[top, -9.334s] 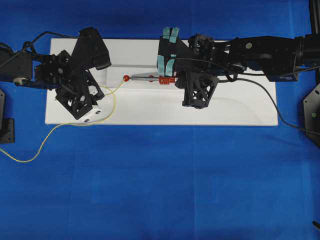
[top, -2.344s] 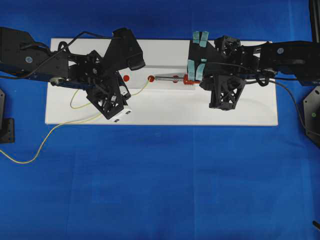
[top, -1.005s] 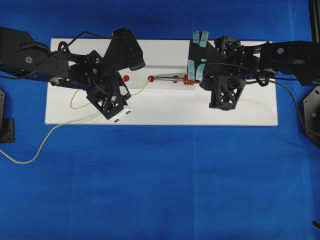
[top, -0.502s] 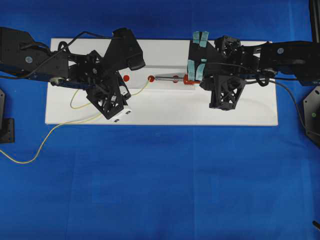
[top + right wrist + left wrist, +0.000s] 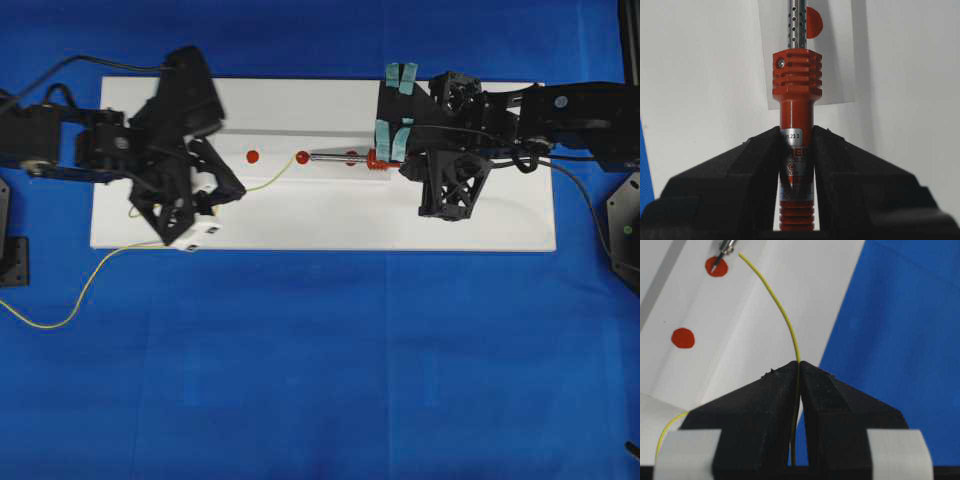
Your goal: Touch the tip of the soldering iron to the tip of the solder at the mark.
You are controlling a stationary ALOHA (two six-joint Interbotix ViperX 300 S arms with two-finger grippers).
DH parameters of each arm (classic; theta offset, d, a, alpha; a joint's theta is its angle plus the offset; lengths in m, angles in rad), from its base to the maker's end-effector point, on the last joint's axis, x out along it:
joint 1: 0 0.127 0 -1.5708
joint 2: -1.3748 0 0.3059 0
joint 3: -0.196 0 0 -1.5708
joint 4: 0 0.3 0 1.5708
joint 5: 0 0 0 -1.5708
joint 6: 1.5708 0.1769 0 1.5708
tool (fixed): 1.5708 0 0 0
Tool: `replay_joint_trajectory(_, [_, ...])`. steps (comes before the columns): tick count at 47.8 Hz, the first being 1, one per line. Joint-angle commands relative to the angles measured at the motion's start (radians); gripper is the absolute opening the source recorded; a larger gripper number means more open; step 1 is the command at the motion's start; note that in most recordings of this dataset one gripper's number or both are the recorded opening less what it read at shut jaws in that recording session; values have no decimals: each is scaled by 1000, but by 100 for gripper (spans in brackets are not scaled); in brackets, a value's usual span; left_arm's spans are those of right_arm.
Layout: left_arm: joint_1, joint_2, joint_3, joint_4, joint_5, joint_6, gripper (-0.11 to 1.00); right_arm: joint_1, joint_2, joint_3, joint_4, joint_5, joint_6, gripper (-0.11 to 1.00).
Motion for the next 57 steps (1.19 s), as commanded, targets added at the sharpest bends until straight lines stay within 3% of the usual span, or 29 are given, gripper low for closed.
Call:
replay_joint_trajectory(1, [-2,-43,12,3,-23,2,2,2,-9,-17,-2,-6,-2,7])
replay_joint_trajectory(13, [0,-48,17,2,-23,2,2,-5,-28,-12,-3,-8,-2,7])
replay_joint_trajectory(33, [-2,-66,38,2,-23,2,2,-71,-268,106,-11,-23,2,7])
replay_joint_trajectory(42, [-2,-63,37,3,-23,2,2,-72,-316,144,-9,-49,8,7])
replay_joint_trajectory(57, [-2,35,-54,3,-21,-2,2,-72,-314,147,-11,-44,15,7])
